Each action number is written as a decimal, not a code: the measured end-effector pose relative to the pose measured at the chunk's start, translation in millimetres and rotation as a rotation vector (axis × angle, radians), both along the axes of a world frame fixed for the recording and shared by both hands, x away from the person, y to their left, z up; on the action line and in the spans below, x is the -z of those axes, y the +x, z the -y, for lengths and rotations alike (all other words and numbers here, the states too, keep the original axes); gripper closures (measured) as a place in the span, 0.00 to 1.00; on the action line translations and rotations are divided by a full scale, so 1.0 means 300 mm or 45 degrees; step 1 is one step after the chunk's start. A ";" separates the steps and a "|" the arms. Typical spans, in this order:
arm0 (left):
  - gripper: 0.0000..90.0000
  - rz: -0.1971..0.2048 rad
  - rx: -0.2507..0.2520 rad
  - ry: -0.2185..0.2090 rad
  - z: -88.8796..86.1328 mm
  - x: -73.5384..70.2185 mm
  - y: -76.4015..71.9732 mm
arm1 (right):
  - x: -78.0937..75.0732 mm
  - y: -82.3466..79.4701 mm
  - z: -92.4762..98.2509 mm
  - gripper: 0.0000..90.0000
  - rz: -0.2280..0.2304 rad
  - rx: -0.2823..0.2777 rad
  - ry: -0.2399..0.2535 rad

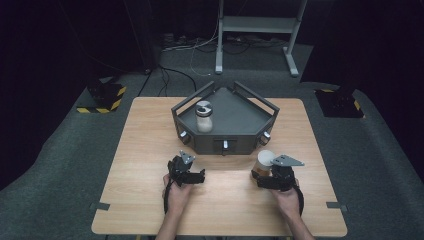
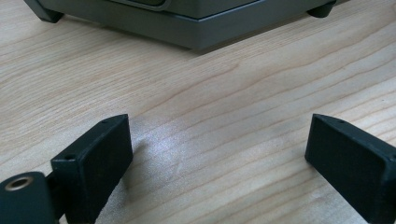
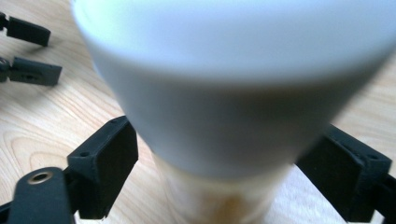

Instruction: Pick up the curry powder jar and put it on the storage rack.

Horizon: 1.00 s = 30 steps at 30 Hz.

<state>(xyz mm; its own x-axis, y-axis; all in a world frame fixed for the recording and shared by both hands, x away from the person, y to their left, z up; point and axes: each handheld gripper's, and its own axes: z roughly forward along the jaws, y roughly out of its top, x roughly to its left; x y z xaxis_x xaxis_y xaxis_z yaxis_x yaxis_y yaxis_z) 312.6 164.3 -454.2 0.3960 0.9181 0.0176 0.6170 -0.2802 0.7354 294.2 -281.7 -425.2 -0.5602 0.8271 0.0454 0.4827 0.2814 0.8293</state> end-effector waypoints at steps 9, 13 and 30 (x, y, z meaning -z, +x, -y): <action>0.08 0.000 0.000 0.000 0.000 0.000 0.000 | -0.021 0.013 -0.018 0.24 0.045 -0.011 0.010; 0.08 0.000 0.000 0.000 0.000 0.000 0.000 | -0.025 0.018 -0.026 0.27 0.046 -0.008 0.002; 0.08 -0.001 0.003 0.005 0.000 -0.001 0.001 | -0.030 0.017 -0.022 0.37 0.044 0.006 -0.002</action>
<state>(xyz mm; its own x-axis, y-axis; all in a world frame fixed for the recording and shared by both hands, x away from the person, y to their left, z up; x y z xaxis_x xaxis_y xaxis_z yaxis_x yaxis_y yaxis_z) 312.8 164.4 -453.8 0.3980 0.9171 0.0207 0.6168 -0.2842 0.7340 299.2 -275.2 -416.1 -0.5578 0.8296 0.0247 0.4550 0.2808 0.8450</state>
